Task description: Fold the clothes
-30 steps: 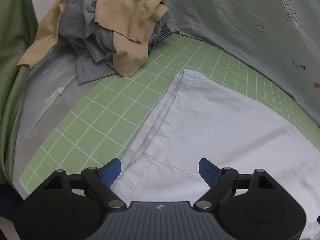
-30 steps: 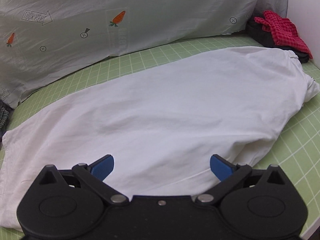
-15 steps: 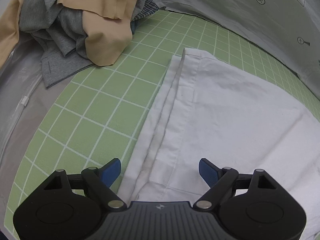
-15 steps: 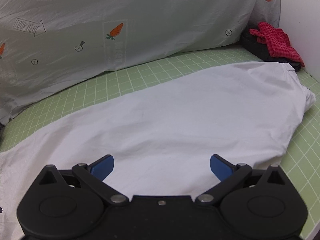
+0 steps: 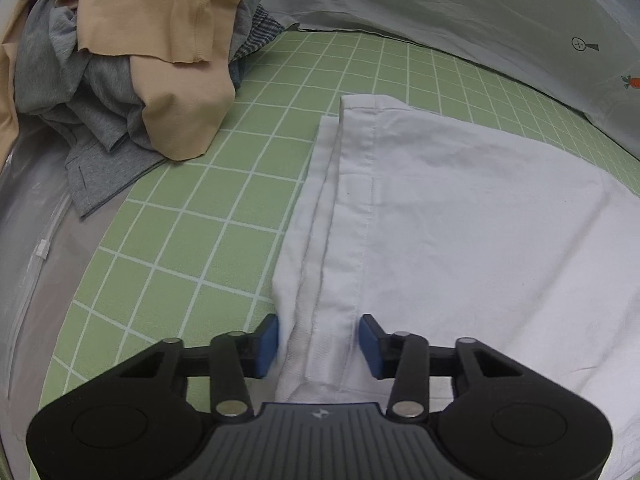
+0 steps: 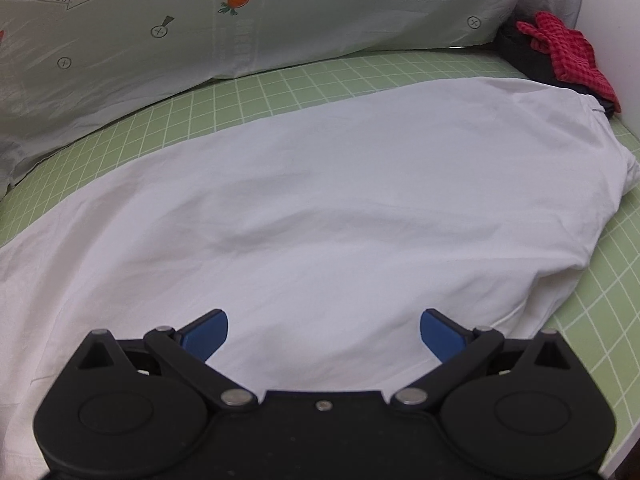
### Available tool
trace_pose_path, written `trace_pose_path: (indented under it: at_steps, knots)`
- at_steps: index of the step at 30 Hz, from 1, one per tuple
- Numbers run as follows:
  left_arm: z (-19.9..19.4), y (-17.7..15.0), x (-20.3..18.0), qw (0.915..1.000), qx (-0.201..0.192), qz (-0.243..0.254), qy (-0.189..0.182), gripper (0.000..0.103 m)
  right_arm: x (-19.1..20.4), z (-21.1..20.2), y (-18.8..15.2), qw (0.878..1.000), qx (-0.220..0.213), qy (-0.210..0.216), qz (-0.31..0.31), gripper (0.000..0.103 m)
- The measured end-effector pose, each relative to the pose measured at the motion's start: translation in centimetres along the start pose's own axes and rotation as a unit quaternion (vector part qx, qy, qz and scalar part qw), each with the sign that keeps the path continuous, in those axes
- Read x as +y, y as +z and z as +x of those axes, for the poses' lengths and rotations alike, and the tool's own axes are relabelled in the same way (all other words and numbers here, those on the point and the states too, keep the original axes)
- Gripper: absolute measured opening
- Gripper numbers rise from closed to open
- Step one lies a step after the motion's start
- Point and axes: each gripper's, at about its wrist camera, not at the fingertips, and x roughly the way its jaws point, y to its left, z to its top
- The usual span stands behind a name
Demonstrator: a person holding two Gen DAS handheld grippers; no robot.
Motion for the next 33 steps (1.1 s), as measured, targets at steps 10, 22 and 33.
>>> trace_pose_path:
  at_steps: [10,22,33]
  knots:
    - [-3.4,1.2,-0.1,0.9952,-0.026,-0.071,-0.062,0.008,-1.8,-0.2,-0.6,0.999,-0.005,0.03,0.033,0.103]
    - [-10.5,4.7,-15.5,0.9829,-0.108,0.018,-0.148,0.007,-8.5,-0.8,-0.3,0.998,0.001,0.046,0.033,0.103]
    - [-7.2,-0.6,-32.0,0.9822,-0.004,0.098,-0.16,0.038,-17.4,0.0,3.0,0.999,-0.011,0.031,0.027,0.103]
